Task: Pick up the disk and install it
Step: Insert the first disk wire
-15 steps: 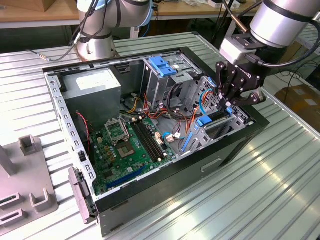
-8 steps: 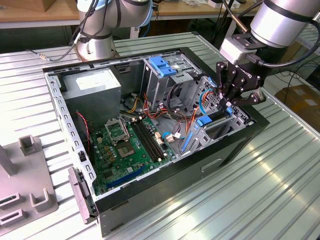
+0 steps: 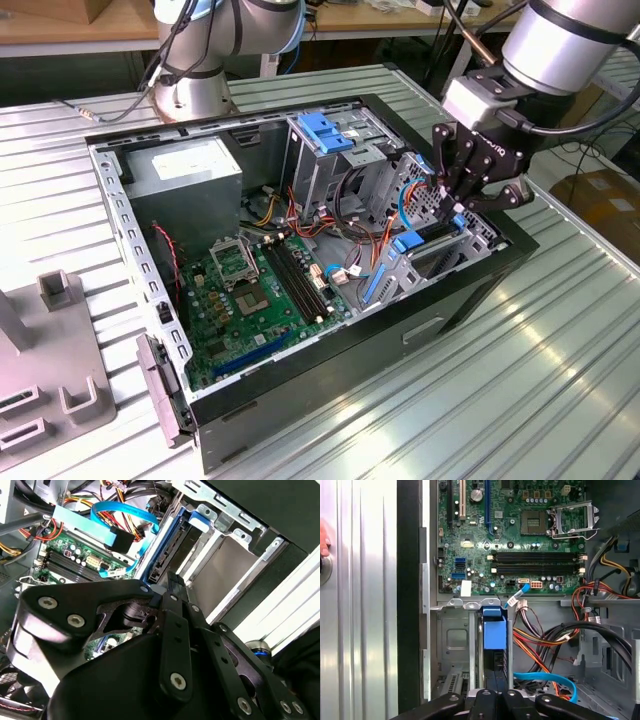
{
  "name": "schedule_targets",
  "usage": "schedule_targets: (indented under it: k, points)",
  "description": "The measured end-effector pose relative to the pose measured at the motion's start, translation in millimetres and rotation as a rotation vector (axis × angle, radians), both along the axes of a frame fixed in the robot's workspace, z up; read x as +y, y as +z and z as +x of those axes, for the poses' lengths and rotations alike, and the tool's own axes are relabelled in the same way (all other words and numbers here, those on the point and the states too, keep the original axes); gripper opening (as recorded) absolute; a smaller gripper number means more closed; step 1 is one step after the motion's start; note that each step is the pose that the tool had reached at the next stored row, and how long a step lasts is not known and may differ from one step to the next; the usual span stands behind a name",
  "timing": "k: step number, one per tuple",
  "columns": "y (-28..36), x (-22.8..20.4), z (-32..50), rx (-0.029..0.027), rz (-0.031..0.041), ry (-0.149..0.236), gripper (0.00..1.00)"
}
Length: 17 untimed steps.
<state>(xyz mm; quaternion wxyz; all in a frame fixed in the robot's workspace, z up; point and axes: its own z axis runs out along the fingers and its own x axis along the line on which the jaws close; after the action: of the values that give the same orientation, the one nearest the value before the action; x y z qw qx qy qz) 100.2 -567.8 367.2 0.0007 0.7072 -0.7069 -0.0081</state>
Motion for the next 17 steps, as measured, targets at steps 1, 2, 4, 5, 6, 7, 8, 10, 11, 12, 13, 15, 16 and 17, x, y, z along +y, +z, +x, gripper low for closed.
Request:
schedule_targets:
  k: [1, 2, 4, 5, 6, 7, 8, 10, 11, 12, 13, 15, 16, 17]
  points:
    - [0.1, -0.1, 1.5, 0.0000, -0.0002, 0.005, 0.10]
    - [0.8, 0.0, 4.9, 0.0008, -0.0002, 0.009, 0.10]
    - [2.9, 0.0, 8.3, 0.0021, 0.0001, 0.014, 0.10]
    - [3.3, 0.0, 8.6, 0.0023, 0.0002, 0.016, 0.10]
    - [3.9, 0.0, 8.9, 0.0025, 0.0002, 0.019, 0.10]
    - [4.5, 0.0, 9.3, 0.0027, 0.0001, 0.024, 0.10]
    - [4.5, 0.0, 9.3, 0.0027, 0.0003, 0.027, 0.10]
    - [4.7, 0.0, 9.5, 0.0027, 0.0000, 0.036, 0.10]
    - [4.7, 0.0, 9.8, 0.0027, -0.0001, 0.040, 0.10]
    - [4.7, 0.0, 10.0, 0.0027, -0.0002, 0.045, 0.10]
    - [4.7, 0.0, 10.2, 0.0028, -0.0003, 0.050, 0.10]
    - [4.5, 0.0, 10.7, 0.0027, -0.0003, 0.073, 0.10]
    - [4.4, 0.0, 10.7, 0.0027, -0.0003, 0.097, 0.10]
    - [4.3, 0.0, 10.8, 0.0027, -0.0004, 0.115, 0.10]
